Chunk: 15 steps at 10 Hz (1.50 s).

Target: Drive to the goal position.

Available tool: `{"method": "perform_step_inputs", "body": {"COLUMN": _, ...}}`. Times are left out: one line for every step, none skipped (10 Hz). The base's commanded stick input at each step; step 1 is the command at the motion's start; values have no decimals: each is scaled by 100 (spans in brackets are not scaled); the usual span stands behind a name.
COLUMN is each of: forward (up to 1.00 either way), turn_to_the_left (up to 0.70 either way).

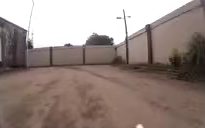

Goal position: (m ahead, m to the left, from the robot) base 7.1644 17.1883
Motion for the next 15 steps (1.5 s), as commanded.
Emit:
{"method": "perform_step_inputs", "body": {"forward": 70, "turn_to_the_left": 7}}
{"method": "perform_step_inputs", "body": {"forward": 70, "turn_to_the_left": 29}}
{"method": "perform_step_inputs", "body": {"forward": 70, "turn_to_the_left": 35}}
{"method": "perform_step_inputs", "body": {"forward": 70, "turn_to_the_left": 32}}
{"method": "perform_step_inputs", "body": {"forward": 70, "turn_to_the_left": 11}}
{"method": "perform_step_inputs", "body": {"forward": 70, "turn_to_the_left": 0}}
{"method": "perform_step_inputs", "body": {"forward": 70, "turn_to_the_left": 0}}
{"method": "perform_step_inputs", "body": {"forward": 70, "turn_to_the_left": 0}}
{"method": "perform_step_inputs", "body": {"forward": 70, "turn_to_the_left": 0}}
{"method": "perform_step_inputs", "body": {"forward": 70, "turn_to_the_left": 0}}
{"method": "perform_step_inputs", "body": {"forward": 70, "turn_to_the_left": 0}}
{"method": "perform_step_inputs", "body": {"forward": 70, "turn_to_the_left": 0}}
{"method": "perform_step_inputs", "body": {"forward": 70, "turn_to_the_left": 0}}
{"method": "perform_step_inputs", "body": {"forward": 70, "turn_to_the_left": 0}}
{"method": "perform_step_inputs", "body": {"forward": 70, "turn_to_the_left": 0}}
